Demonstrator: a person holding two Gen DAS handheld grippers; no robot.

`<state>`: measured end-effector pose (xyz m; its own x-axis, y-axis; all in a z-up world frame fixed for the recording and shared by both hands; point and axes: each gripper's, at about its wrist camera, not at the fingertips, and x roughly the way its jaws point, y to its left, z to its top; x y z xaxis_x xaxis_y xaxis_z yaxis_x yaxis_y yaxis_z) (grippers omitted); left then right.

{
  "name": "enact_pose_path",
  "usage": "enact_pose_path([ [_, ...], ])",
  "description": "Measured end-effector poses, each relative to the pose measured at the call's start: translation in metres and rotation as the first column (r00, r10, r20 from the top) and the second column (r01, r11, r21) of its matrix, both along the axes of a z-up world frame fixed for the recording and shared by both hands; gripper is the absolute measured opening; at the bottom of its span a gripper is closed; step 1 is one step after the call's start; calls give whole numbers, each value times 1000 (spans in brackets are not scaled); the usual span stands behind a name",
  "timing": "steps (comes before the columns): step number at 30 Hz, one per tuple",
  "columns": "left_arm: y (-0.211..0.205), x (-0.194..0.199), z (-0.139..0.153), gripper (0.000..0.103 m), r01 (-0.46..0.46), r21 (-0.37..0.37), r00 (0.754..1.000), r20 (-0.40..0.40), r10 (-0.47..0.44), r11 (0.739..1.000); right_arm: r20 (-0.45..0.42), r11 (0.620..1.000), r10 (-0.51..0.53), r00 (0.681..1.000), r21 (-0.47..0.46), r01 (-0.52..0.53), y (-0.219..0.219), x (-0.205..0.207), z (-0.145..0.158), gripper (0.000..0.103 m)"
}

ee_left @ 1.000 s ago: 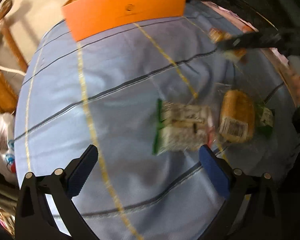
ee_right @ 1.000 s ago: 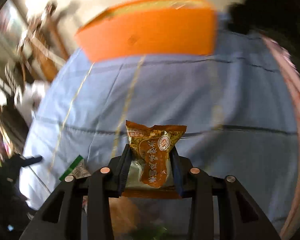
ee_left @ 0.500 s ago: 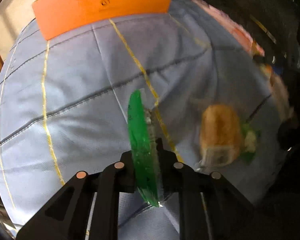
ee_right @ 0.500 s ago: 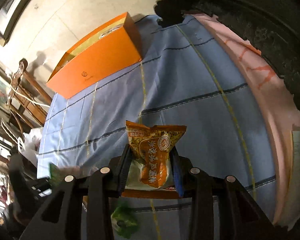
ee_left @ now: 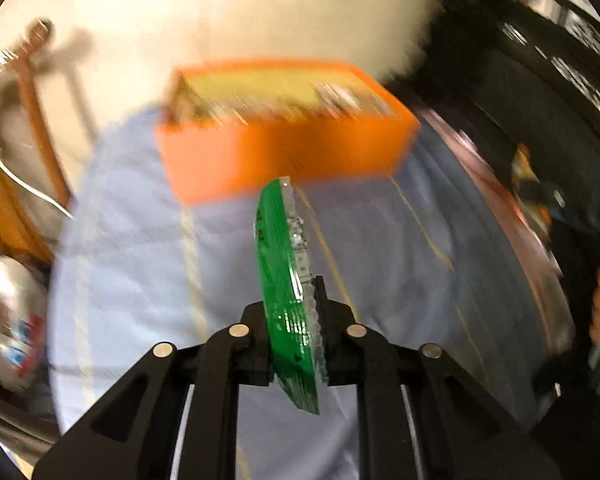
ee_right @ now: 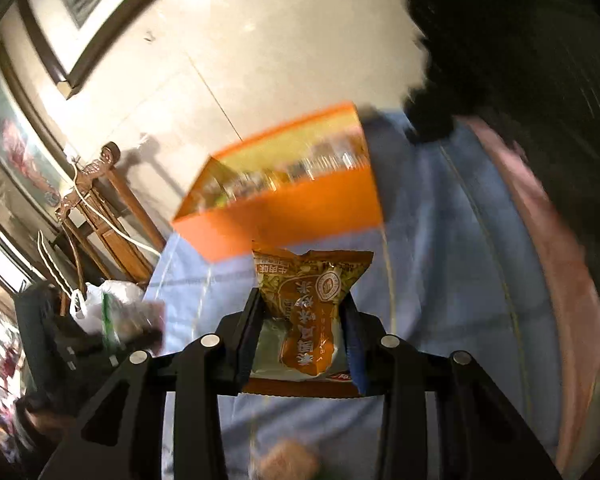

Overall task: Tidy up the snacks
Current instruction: 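Carry both packs over the box and release them inside, then grasp the green plum bag with the right tool while the left tool grasps the bread loaf pack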

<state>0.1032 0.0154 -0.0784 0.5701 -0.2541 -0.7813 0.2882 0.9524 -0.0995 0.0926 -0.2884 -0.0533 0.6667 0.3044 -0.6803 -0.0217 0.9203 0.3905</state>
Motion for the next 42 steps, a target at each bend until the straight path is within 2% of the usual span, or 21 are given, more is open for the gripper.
enact_pose_path([
  [4, 15, 54, 32, 13, -143, 37, 988, 67, 140, 989, 45, 999, 41, 998, -32, -40, 9, 51, 16, 38],
  [7, 16, 89, 40, 14, -171, 55, 983, 78, 166, 984, 15, 998, 61, 998, -19, -60, 9, 113, 23, 38],
  [9, 14, 113, 39, 13, -176, 80, 982, 85, 170, 981, -8, 998, 44, 999, -44, -44, 7, 148, 27, 38],
  [13, 6, 169, 35, 13, -163, 117, 986, 66, 156, 980, -55, 997, 34, 998, -63, -37, 12, 206, 29, 38],
  [16, -1, 200, 39, 14, -161, 127, 986, 66, 153, 979, -62, 998, 19, 998, -63, -23, 17, 230, 25, 38],
  [20, -10, 221, 48, 14, -159, 127, 985, 88, 149, 979, -68, 995, 19, 998, -91, -25, 28, 250, 20, 38],
  [21, -9, 225, 50, 17, -201, 138, 976, 110, 187, 970, -70, 994, 18, 997, -107, -26, 31, 252, 20, 41],
  [22, -9, 229, 50, 58, -239, 154, 967, 133, 220, 959, -75, 990, 13, 997, -142, -24, 34, 254, 19, 72],
  [23, -11, 231, 51, 95, -278, 183, 956, 149, 253, 943, -90, 977, 13, 996, -209, -32, 41, 254, 17, 100],
  [24, -12, 230, 50, 96, -285, 188, 953, 160, 257, 940, -92, 963, 12, 996, -265, -36, 46, 249, 17, 99],
  [26, -15, 227, 44, 99, -246, 193, 963, 157, 218, 950, -90, 941, 40, 995, -331, -68, 51, 231, 19, 99],
  [28, -17, 213, 36, 99, -211, 206, 973, 140, 184, 956, -107, 929, 50, 993, -359, -85, 49, 203, 20, 99],
  [30, -24, 185, 23, 99, -102, 211, 990, 113, 80, 972, -131, 931, 28, 991, -358, -73, 40, 154, 17, 99],
  [32, -33, 154, 8, 99, -12, 248, 996, 89, -10, 969, -186, 939, -35, 982, -342, -32, 27, 96, 1, 99],
  [33, -40, 129, -4, 99, 69, 256, 993, 72, -90, 964, -224, 947, -49, 973, -321, -26, 23, 70, -11, 99],
  [36, -50, 80, -35, 99, 228, 270, 972, -8, -235, 935, -305, 969, -47, 951, -244, -30, 19, -20, -58, 99],
  [38, -49, 59, -52, 99, 266, 263, 964, -58, -260, 928, -325, 981, 19, 946, -177, -81, 25, -70, -85, 99],
  [39, -45, 48, -63, 99, 285, 237, 958, -98, -270, 929, -339, 979, 52, 939, -167, -114, 29, -90, -98, 99],
  [40, -41, 39, -74, 99, 300, 206, 951, -142, -275, 932, -349, 973, 73, 934, -183, -144, 32, -101, -105, 99],
  [42, -38, 23, -90, 99, 326, 156, 935, -201, -293, 932, -385, 917, 170, 907, -276, -288, 47, -122, -124, 99],
])
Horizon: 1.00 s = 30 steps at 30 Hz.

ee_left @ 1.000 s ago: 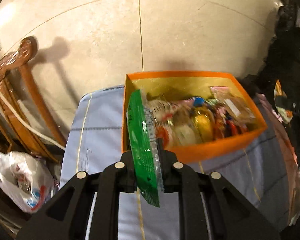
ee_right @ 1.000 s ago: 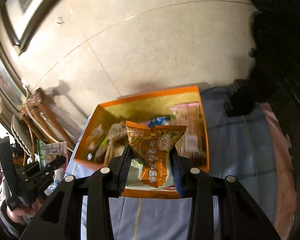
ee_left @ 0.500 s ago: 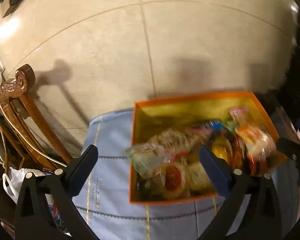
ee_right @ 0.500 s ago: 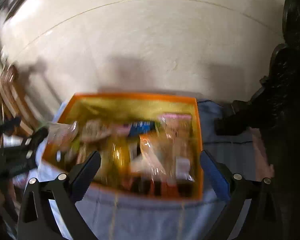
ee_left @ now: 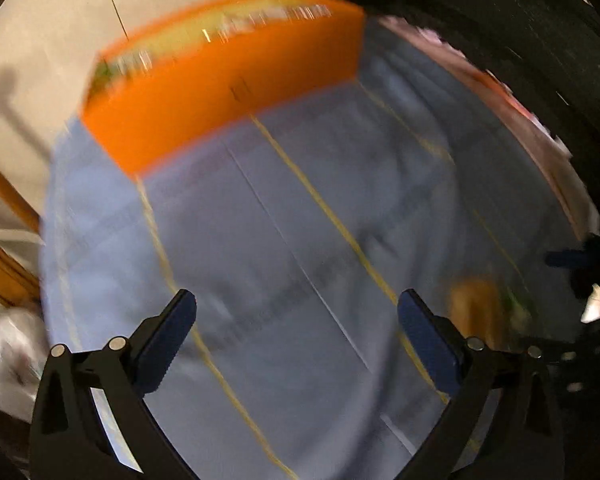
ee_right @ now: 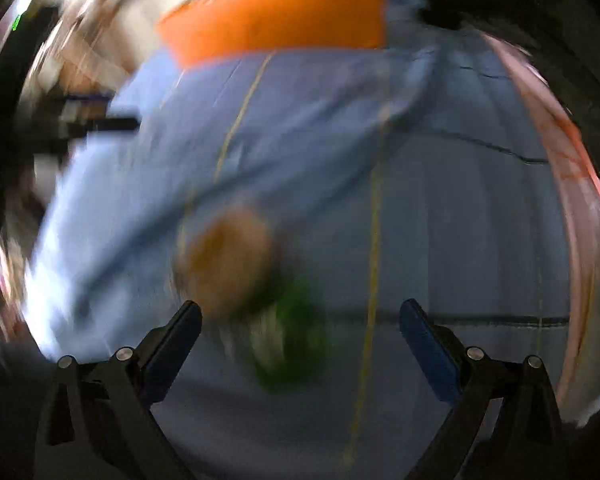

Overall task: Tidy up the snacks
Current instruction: 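Grasp the green plum bag with the right tool while the left tool grasps the bread loaf pack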

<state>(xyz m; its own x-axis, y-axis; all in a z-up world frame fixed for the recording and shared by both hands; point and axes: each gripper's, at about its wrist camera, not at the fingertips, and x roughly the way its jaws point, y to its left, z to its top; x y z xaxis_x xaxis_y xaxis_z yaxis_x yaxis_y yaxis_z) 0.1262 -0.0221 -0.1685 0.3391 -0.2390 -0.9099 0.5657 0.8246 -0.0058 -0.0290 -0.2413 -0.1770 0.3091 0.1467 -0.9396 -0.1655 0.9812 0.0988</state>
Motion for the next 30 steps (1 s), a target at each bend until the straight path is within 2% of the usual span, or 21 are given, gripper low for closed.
enact_pose_path([
  [2, -1, -20, -13, 99, 34, -6, 999, -33, -34, 999, -10, 981, 126, 992, -151, -126, 15, -11, -11, 99],
  [4, -7, -33, -19, 99, 65, 17, 997, -29, -64, 998, 32, 977, 183, 983, -116, -178, 21, -16, -10, 99],
  [7, -15, -51, -19, 99, 80, 44, 997, 2, -80, 996, 93, 976, 195, 976, -114, -184, 20, -8, -10, 99],
  [9, -19, -54, -15, 99, 72, 37, 997, 1, -72, 997, 78, 978, 193, 978, -91, -185, 15, -1, -17, 94],
  [10, -21, -55, -15, 99, 66, 35, 998, -3, -66, 997, 59, 981, 186, 981, -67, -182, 13, 2, -21, 61],
  [11, -24, -56, -16, 99, 64, 30, 998, -11, -64, 997, 49, 981, 185, 982, -61, -182, 15, -1, -25, 40],
  [12, -26, -58, -16, 99, 65, 33, 998, -13, -64, 997, 69, 979, 185, 980, -100, -178, 15, -3, -22, 40],
  [14, -36, -69, -13, 99, 74, 49, 997, -3, -74, 996, 43, 983, 172, 984, -76, -168, 14, -9, -16, 39],
  [17, -52, -83, -9, 99, 110, 47, 994, 10, -111, 993, 82, 993, 111, 990, -49, -108, 3, -26, 8, 39],
  [20, -76, -93, -13, 99, 141, 70, 989, 36, -143, 988, 120, 999, -42, 992, 36, 37, -26, -39, 40, 39],
  [22, -88, -91, -20, 99, 148, 64, 989, 10, -148, 987, 148, 988, -136, 979, 91, 124, -47, -52, 56, 39],
  [23, -93, -90, -23, 99, 137, 58, 991, -5, -137, 989, 159, 979, -187, 969, 116, 170, -60, -59, 67, 39],
  [26, -103, -83, -33, 99, 86, 68, 996, -15, -86, 994, 181, 966, -250, 951, 108, 234, -79, -73, 82, 39],
  [30, -110, -66, -55, 99, -51, 85, 998, -38, 55, 995, 184, 962, -267, 946, 112, 250, -92, -83, 84, 39],
])
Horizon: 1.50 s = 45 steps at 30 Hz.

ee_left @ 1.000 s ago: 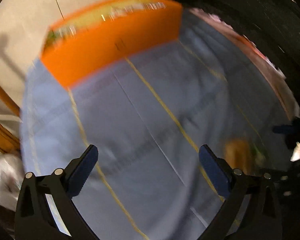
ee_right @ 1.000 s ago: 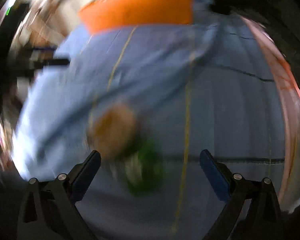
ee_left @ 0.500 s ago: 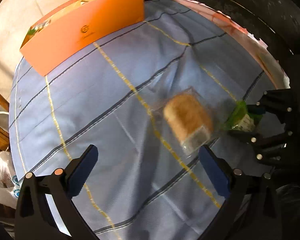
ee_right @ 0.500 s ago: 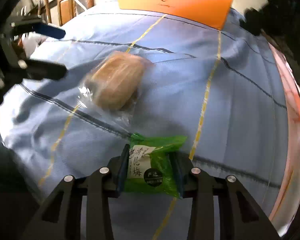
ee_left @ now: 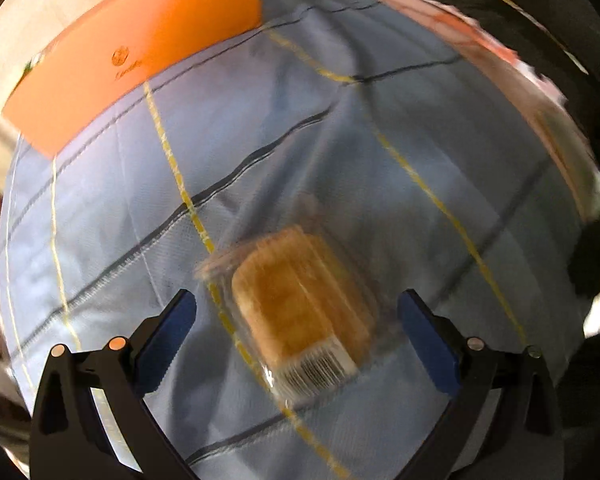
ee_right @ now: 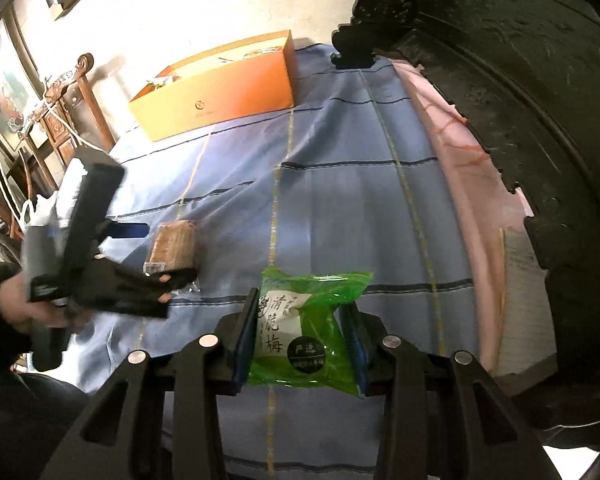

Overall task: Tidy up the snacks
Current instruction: 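Grasp the green plum bag with the right tool while the left tool grasps the bread loaf pack, then carry the plum bag and bread pack over the box and release them inside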

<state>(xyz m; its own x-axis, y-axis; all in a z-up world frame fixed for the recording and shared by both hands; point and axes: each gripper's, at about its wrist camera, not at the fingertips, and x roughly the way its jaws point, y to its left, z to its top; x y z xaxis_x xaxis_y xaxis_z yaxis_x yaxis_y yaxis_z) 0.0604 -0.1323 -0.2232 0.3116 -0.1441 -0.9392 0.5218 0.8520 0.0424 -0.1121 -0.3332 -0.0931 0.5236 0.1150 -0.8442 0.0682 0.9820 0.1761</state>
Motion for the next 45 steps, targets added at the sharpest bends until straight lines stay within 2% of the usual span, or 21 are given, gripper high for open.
enact_pose_path([
  [1, 2, 4, -6, 99, -51, -24, 998, -27, 50, 998, -7, 1000, 2, 1000, 10, -2, -4, 2, -1, 39],
  [2, 7, 8, -12, 98, -119, -82, 991, -76, 113, 989, -22, 1000, 7, 1000, 31, -6, -2, 6, -5, 39],
  [3, 9, 6, -10, 87, -142, -98, 989, -41, 139, 985, -33, 999, 10, 999, 45, -9, -1, 9, -10, 39],
  [4, 6, 1, -7, 65, -136, -56, 990, 21, 137, 989, -40, 998, 15, 999, 56, -13, 1, 8, -15, 39],
  [5, 4, -1, -4, 57, -114, -55, 993, 33, 116, 992, -45, 998, 16, 999, 67, -13, 4, 8, -15, 39],
  [6, 4, -4, 1, 53, -98, -58, 995, 29, 100, 994, -44, 996, 12, 999, 86, -8, 6, 8, -16, 39],
  [8, 4, -9, 13, 53, -101, -38, 995, 17, 102, 994, -30, 991, 4, 1000, 136, 0, 13, 22, -22, 39],
  [9, 6, -12, 21, 53, -93, -55, 995, 29, 95, 994, -21, 989, 3, 1000, 146, 0, 16, 29, -21, 39],
  [11, 11, -17, 52, 52, -76, -106, 993, 79, 84, 991, 4, 989, 2, 1000, 146, -2, 22, 42, -13, 39],
  [14, 28, -17, 92, 52, -97, -141, 984, 135, 117, 985, 28, 985, -43, 999, 169, 38, 23, 67, 0, 39],
  [17, 52, -6, 124, 53, -134, -156, 965, 203, 164, 979, 118, 982, -46, 992, 186, 23, 26, 94, 23, 39],
  [22, 95, 30, 170, 53, -220, -154, 912, 318, 259, 963, 230, 987, -33, 973, 163, -5, 38, 147, 64, 39],
  [25, 124, 55, 192, 53, -307, -175, 862, 365, 352, 935, 278, 992, -60, 959, 122, 26, 46, 185, 87, 39],
  [28, 143, 77, 203, 53, -369, -204, 830, 366, 420, 907, 299, 990, -63, 952, 139, 21, 52, 221, 103, 39],
  [32, 147, 126, 207, 53, -408, -220, 805, 371, 462, 886, 255, 998, -34, 966, 54, 21, 66, 292, 105, 39],
  [37, 140, 189, 205, 53, -378, -250, 818, 361, 448, 891, 194, 999, -21, 981, 36, 14, 79, 377, 94, 39],
  [41, 137, 226, 210, 53, -385, -256, 813, 361, 457, 887, 163, 1000, -20, 986, 21, 17, 83, 417, 81, 39],
  [45, 133, 246, 214, 53, -383, -237, 810, 379, 448, 893, 153, 1000, -28, 988, 18, 26, 87, 435, 75, 39],
])
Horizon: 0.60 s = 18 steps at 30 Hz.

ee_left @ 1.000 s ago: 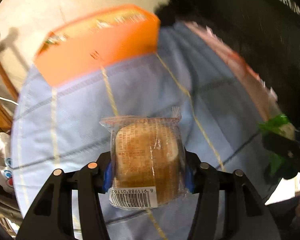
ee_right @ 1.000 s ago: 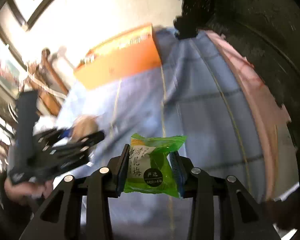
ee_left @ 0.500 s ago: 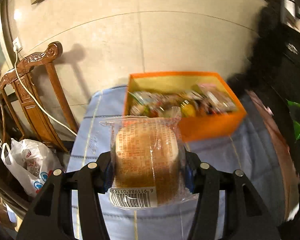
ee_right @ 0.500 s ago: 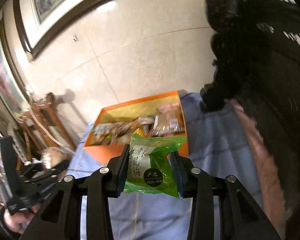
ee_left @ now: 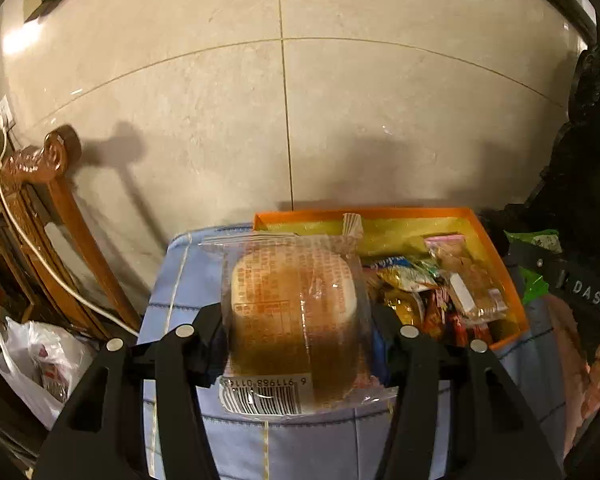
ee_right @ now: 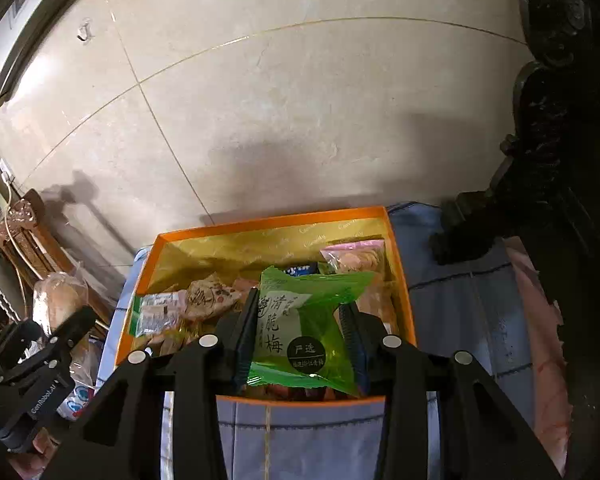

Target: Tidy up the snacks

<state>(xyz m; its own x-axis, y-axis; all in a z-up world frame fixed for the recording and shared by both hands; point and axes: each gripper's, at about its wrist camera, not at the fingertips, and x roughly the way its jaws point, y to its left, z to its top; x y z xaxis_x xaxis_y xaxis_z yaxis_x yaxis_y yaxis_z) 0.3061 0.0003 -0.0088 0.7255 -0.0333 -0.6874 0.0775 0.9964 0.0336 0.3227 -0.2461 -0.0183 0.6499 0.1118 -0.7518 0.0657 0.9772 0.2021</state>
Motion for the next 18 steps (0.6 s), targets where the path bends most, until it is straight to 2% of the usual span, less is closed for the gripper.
enact_pose_path([
  [3, -1, 9, -1, 53, -2, -9, 1000, -7, 2, 1000, -4, 1000, 4, 1000, -21, -4, 3, 8, -3, 41],
  [4, -1, 11, -1, 56, -1, -7, 1000, -13, 1, 1000, -11, 1000, 3, 1000, -19, -3, 4, 9, -5, 45],
  [5, -3, 14, -4, 65, -1, 5, 1000, -23, 1, 1000, -20, 1000, -8, 1000, -14, 8, 3, 12, -8, 71],
  [6, -3, 16, -6, 99, -8, 15, 1000, -22, 8, 1000, -28, 1000, -16, 999, -4, 16, 2, 13, -11, 84],
  [7, -3, 15, -7, 99, -24, 20, 1000, -4, 24, 1000, -27, 1000, -28, 999, 6, 28, -1, 12, -13, 98],
  [9, -2, 14, -10, 99, -44, 11, 999, 13, 44, 999, -10, 999, -41, 999, -24, 41, -1, 9, -11, 99],
  [11, -1, 15, -13, 99, -44, -13, 999, -5, 44, 999, -12, 998, -27, 1000, -63, 26, 2, 6, -11, 99],
  [13, -2, 13, -13, 99, -45, -11, 999, -1, 45, 999, -14, 998, -21, 1000, -63, 20, 1, 3, -9, 99],
  [16, -4, 3, -10, 99, -58, 31, 998, 17, 57, 998, -8, 999, -18, 1000, -45, 17, 0, -8, -4, 99],
  [18, -3, -11, -4, 99, -68, 22, 997, 34, 67, 997, -1, 999, -8, 1000, -50, 8, 0, -23, -1, 99],
])
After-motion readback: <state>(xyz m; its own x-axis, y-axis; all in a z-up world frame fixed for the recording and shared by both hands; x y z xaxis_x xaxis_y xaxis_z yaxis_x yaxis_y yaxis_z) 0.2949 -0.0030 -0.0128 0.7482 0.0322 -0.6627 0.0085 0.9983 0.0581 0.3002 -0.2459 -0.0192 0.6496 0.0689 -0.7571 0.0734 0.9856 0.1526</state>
